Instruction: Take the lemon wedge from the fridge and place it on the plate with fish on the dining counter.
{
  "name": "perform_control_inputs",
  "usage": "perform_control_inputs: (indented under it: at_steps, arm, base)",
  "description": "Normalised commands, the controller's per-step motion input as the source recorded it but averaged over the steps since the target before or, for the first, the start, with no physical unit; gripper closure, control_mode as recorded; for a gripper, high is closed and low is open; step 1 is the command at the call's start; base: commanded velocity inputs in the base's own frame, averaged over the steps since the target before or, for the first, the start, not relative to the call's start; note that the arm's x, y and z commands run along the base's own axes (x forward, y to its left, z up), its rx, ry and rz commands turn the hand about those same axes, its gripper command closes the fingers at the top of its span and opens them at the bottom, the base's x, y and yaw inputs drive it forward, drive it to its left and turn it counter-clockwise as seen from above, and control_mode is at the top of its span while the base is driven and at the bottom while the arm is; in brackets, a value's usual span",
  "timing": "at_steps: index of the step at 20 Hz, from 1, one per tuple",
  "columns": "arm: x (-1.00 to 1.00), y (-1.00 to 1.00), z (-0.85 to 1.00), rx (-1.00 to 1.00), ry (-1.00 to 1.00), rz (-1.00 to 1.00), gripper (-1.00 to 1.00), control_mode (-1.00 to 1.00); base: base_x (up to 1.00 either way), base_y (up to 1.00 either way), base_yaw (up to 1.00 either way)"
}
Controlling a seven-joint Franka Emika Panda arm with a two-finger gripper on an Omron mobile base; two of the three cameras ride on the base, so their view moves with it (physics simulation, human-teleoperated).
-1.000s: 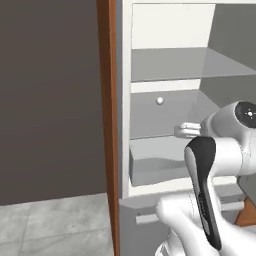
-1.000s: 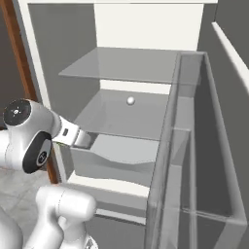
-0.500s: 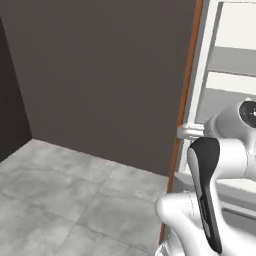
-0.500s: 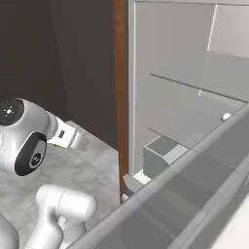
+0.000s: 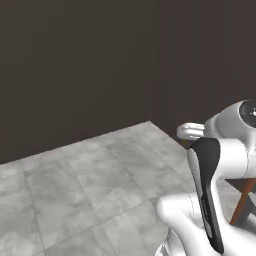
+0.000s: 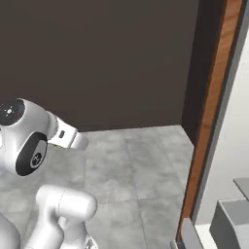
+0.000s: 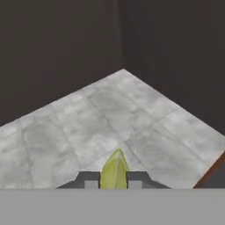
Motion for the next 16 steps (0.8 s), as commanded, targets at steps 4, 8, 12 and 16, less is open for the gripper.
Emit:
perform_control_inputs:
  at_steps: [4,8,12,16]
  arm:
    - [0.00,0.00,0.00,0.00,0.00,0.00,1.00,1.00]
    - [0.00,0.00,0.00,0.00,0.00,0.00,1.00,1.00]
    - [0.00,0.00,0.00,0.00,0.00,0.00,1.00,1.00]
    - [0.00,0.00,0.00,0.00,0.00,0.00,1.00,1.00]
  base:
    - [0.00,0.03,1.00]
    - [0.00,0.03,1.00]
    - [0.00,0.01,1.00]
    - [0.00,0.00,0.99]
